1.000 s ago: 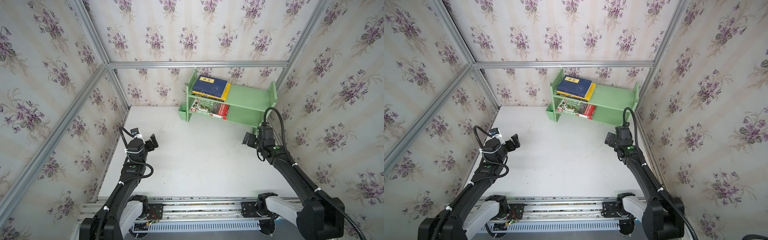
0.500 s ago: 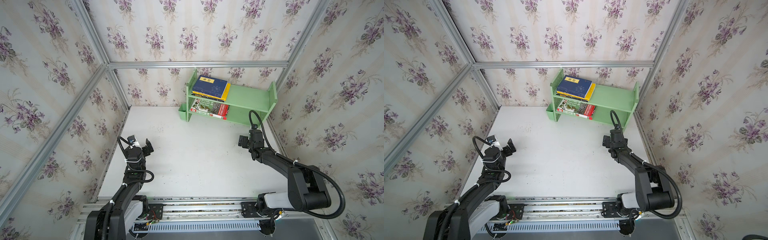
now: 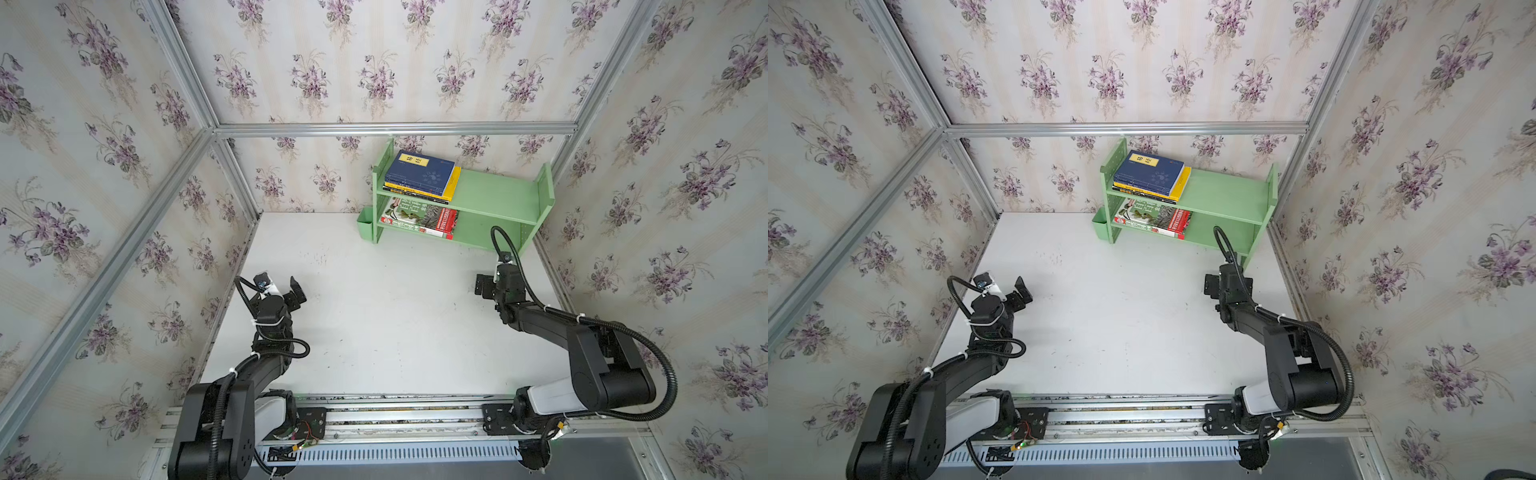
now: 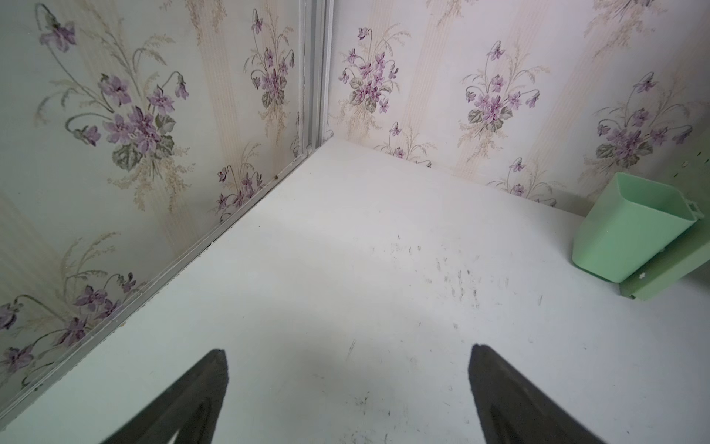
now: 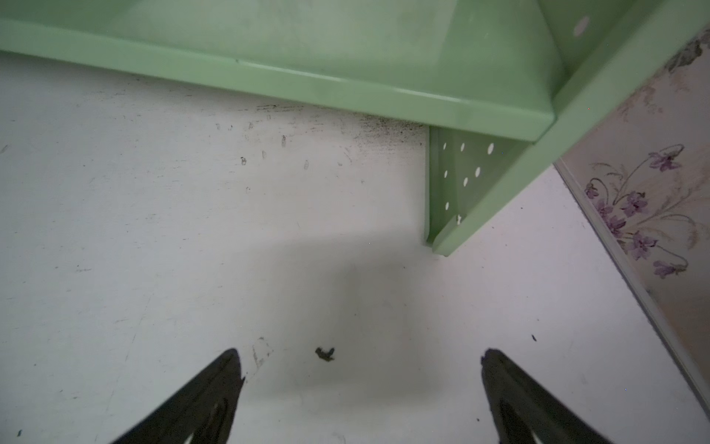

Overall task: Stacking books/files
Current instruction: Reset both arms

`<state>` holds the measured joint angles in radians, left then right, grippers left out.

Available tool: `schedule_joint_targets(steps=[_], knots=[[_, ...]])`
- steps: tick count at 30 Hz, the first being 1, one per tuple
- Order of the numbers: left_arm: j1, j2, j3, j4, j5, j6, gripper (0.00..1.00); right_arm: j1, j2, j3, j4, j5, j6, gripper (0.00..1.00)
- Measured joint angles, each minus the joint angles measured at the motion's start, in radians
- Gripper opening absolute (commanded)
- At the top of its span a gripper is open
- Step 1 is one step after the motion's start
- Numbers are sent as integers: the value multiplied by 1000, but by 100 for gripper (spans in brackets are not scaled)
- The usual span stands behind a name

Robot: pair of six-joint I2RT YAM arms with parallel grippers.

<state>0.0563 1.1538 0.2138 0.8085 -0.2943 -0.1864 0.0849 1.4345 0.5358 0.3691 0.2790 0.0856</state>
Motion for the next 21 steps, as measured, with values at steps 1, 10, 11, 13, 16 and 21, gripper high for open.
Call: schedule_joint_targets(steps=[1, 10, 11, 13, 16, 21], knots=[[-2, 2, -4, 18, 10, 2, 100, -9, -9, -15, 19, -6, 0, 100], [-54, 138, 7, 141, 110, 93, 100, -88, -25, -42, 95, -89, 5, 100], [-57, 163, 8, 146, 116, 104, 100, -93, -25, -46, 108, -114, 4, 100], [-58, 164, 29, 111, 141, 120, 100, -93, -25, -54, 130, -159, -9, 100], [-59, 168, 39, 153, 159, 134, 100, -93, -32, -76, 156, -222, -24, 100], [-64, 166, 47, 132, 168, 144, 100, -97, 14, -128, 290, -221, -47, 100]])
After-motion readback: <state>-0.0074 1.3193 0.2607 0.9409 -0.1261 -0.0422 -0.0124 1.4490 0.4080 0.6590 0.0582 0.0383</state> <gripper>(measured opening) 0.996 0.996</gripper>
